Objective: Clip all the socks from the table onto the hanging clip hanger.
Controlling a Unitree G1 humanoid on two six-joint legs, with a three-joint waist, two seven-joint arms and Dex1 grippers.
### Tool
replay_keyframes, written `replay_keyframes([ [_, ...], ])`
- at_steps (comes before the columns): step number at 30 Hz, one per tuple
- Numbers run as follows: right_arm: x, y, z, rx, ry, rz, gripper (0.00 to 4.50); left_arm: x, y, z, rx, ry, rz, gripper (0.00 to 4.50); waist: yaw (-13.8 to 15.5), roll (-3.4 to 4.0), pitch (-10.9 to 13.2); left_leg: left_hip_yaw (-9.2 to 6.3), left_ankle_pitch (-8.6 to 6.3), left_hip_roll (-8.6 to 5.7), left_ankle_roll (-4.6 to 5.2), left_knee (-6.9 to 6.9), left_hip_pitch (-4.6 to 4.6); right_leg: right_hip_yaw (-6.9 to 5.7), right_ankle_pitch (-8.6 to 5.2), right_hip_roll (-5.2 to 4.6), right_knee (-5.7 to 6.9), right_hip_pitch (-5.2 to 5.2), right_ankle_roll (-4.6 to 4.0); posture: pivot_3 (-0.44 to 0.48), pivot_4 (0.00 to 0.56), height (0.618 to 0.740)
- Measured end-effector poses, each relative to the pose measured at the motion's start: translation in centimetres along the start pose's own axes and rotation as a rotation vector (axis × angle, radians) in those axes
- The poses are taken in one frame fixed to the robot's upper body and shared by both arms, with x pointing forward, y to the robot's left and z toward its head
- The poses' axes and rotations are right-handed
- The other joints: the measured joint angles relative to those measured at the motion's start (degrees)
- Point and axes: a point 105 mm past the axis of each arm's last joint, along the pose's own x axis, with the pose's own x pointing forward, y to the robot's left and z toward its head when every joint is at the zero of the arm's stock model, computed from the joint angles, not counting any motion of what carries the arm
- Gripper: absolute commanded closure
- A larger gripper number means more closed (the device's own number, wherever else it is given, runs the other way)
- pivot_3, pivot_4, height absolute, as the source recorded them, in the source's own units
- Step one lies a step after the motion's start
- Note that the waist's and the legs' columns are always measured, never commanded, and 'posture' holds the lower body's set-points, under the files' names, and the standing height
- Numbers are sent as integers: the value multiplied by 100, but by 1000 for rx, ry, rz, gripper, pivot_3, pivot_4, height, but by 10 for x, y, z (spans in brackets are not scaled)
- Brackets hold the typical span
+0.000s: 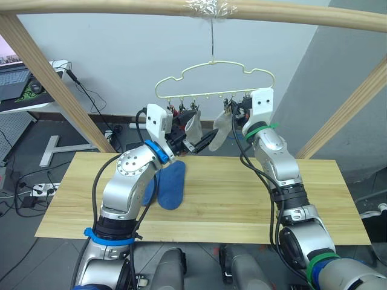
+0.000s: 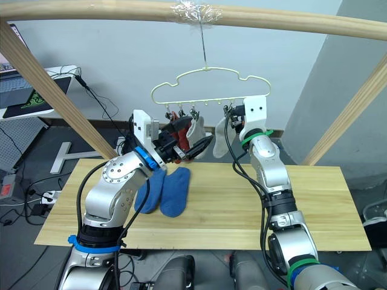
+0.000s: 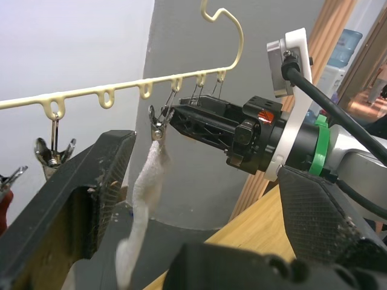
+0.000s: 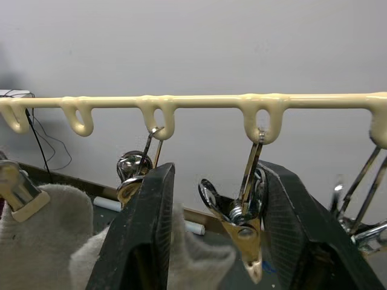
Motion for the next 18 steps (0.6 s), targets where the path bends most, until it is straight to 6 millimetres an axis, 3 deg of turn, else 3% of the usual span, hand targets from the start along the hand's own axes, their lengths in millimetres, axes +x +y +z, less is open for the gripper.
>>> replay_keyframes([
  [18, 5, 4, 3, 10, -6, 13, 2341, 1, -1, 3, -3, -10, 3, 178, 1, 1, 1, 0, 0, 0, 0, 0, 0, 0, 0, 0, -1, 0, 0, 29, 240, 740],
])
